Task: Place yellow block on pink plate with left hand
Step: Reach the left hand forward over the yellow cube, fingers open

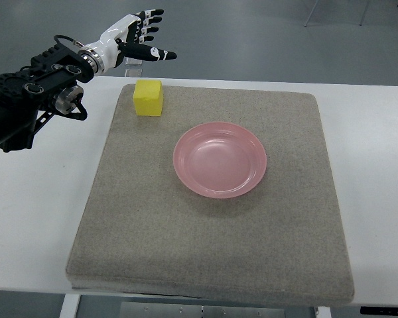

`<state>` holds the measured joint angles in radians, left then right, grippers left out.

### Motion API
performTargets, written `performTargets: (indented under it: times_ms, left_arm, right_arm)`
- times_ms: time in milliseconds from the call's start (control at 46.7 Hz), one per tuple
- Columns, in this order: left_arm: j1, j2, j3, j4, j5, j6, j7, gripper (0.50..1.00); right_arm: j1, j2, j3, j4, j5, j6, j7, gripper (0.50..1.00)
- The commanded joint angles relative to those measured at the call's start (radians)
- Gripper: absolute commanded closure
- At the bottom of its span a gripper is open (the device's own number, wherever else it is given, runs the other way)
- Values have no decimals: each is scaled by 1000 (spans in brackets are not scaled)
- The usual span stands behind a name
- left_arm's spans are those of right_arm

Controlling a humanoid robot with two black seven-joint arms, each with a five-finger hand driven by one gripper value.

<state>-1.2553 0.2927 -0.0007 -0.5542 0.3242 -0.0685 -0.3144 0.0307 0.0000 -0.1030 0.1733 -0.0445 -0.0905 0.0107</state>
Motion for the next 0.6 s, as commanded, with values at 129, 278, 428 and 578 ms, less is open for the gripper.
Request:
performTargets:
  times_ms: [129,278,428,578]
  left_arm:
    - [-4,12,10,-1,240,-1,-2,538]
    - [-18,45,10,-7,404,-10,-3,542]
    - [-24,55,21,-6,559,-24,-14,557]
    - [-23,69,56,-3,662,-25,-22,559]
  right_arm:
    - [0,0,-1,0,0,0,0,576]
    - [0,0,0,0,0,0,0,576]
    - [0,0,0,0,0,0,0,576]
    - [0,0,0,0,0,0,0,576]
